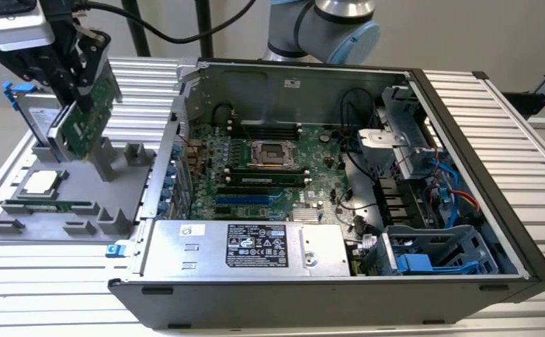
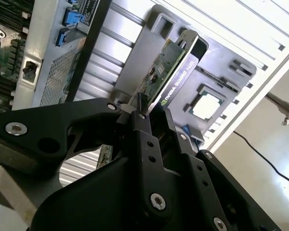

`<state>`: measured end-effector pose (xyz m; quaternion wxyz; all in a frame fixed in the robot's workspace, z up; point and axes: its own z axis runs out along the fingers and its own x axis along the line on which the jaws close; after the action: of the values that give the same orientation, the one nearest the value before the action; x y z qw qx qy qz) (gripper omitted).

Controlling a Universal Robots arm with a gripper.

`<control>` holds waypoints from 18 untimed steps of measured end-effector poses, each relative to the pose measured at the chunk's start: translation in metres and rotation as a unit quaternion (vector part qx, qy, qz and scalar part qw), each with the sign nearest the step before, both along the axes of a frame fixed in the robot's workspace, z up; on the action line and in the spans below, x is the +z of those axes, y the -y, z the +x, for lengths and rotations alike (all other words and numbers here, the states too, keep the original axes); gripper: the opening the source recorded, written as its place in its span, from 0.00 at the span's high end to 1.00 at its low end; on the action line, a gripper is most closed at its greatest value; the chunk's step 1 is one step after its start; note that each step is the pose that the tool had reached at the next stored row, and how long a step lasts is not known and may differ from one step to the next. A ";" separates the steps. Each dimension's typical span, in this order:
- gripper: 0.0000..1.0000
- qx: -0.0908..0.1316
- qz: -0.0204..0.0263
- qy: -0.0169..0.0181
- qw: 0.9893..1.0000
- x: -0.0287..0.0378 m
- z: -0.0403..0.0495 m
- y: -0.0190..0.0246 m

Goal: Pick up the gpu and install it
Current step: 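Pick up the gpu and move the gpu toward the slot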

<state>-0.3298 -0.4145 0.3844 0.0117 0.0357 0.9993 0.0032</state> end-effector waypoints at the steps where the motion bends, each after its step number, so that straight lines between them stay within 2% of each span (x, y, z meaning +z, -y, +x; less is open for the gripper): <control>1: 1.00 0.000 0.000 0.000 1.000 0.0007 0.0000 0.0000; 8: 1.00 0.000 0.000 0.000 1.000 0.0055 -0.0001 0.0000; 18: 1.00 0.000 0.000 0.000 1.000 0.0072 0.0000 0.0000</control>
<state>-0.3298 -0.4145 0.3916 0.0118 0.0357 0.9993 0.0032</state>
